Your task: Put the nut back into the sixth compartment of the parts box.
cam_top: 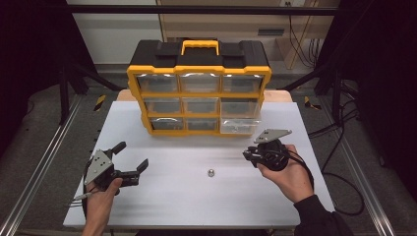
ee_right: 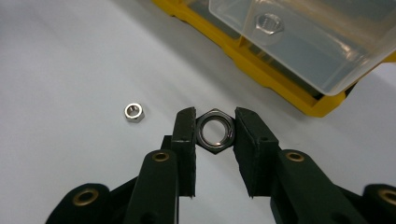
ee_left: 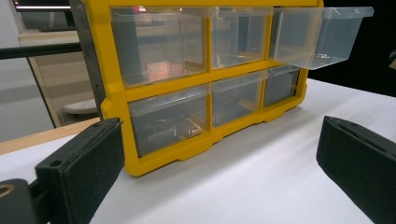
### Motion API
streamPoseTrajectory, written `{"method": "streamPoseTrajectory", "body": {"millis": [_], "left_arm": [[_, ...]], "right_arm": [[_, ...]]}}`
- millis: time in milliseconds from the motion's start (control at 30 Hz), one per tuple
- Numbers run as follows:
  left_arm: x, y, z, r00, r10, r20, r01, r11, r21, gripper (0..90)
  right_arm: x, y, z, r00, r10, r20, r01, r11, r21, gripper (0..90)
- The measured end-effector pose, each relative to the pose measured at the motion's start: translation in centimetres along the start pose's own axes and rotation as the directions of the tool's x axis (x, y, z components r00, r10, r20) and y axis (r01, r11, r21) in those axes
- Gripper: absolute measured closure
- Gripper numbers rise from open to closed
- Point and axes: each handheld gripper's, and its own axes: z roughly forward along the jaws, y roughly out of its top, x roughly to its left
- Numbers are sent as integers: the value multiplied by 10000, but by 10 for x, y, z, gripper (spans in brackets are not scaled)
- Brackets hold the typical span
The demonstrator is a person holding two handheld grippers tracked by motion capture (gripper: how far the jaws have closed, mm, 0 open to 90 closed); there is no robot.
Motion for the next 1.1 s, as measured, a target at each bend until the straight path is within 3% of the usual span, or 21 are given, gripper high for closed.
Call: {"method": "streamPoseTrajectory", "body": {"millis": [733,1100], "left_arm": [[0,0,0,10000,12,-10,-12,10000,2,9],[0,0,0,10000,7,5,-7,10000,16,9]], "right_arm": [[-14,27,-36,9992,-107,378,127,9985,-535,700],[-21,43,-44,9986,-94,516,132,9972,-740,699]]}}
